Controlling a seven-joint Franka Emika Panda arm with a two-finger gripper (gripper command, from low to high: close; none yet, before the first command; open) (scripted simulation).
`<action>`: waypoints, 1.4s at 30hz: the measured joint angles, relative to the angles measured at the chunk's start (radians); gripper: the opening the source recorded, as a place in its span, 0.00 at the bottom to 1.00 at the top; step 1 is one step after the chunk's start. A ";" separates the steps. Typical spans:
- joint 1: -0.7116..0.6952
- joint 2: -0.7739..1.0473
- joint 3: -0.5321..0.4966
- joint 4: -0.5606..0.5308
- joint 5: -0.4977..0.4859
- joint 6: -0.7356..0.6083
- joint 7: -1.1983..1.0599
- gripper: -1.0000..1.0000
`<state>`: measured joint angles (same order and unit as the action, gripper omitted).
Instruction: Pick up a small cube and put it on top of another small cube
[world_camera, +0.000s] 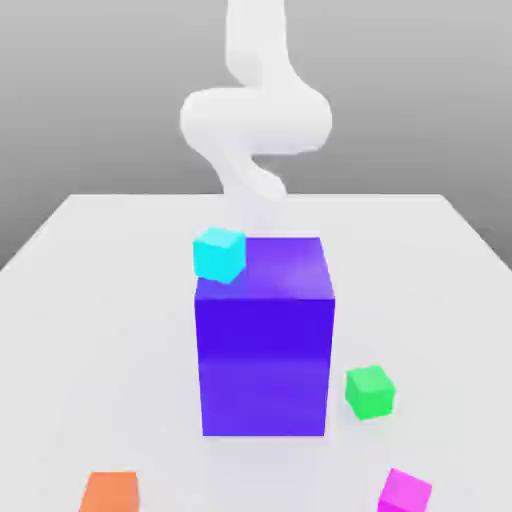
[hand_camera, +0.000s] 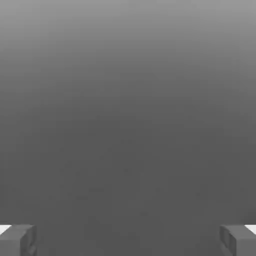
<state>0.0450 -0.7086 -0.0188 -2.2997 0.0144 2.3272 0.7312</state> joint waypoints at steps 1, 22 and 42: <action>0.019 0.039 -0.008 0.000 0.007 0.012 -0.030 0.50; 0.256 0.802 -0.018 0.002 0.099 0.241 -0.586 0.50; 0.292 1.195 0.003 0.029 0.004 0.429 -0.695 0.00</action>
<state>0.3370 0.4864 -0.0157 -2.2706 0.0181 2.7559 0.0366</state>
